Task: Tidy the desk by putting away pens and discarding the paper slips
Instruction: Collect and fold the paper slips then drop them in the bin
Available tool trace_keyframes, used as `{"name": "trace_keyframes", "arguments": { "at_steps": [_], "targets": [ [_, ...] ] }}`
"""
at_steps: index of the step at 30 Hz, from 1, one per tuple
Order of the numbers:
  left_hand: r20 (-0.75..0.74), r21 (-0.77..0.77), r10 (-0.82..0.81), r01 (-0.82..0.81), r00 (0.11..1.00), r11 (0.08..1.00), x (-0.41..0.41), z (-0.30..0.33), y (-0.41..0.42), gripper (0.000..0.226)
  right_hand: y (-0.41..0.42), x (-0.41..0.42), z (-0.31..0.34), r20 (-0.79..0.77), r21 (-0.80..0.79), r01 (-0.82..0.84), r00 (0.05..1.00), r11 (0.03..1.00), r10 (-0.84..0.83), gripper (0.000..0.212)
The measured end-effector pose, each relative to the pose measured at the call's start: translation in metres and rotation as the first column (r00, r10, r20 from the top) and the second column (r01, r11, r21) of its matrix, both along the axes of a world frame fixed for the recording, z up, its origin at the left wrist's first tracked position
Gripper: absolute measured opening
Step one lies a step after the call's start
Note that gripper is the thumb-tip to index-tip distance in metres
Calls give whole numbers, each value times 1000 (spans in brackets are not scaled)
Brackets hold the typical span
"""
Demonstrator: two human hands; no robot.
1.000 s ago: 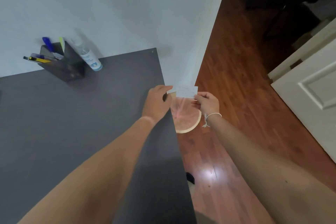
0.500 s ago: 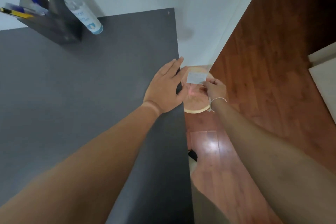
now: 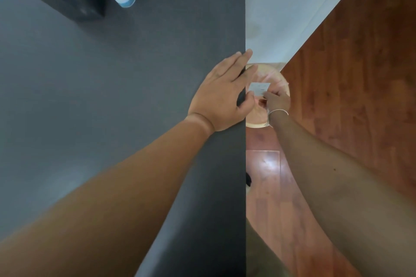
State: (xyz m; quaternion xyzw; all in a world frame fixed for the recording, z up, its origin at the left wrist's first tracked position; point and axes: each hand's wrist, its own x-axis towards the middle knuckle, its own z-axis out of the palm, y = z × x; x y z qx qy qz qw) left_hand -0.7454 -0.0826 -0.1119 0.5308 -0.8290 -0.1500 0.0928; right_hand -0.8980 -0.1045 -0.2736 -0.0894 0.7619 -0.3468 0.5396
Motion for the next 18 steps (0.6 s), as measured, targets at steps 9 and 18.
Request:
{"name": "trace_keyframes", "arguments": {
  "at_steps": [9,18],
  "targets": [
    [-20,-7,25,-25,999,1000,0,0,2,51,-6,-2,1,0,-8,12,1000,1000,-12,9],
    [-13,0,-1,1,1000,1000,1,-3,0,51,3,-3,1,4,3,1,1000,1000,-1,15]
  ]
}}
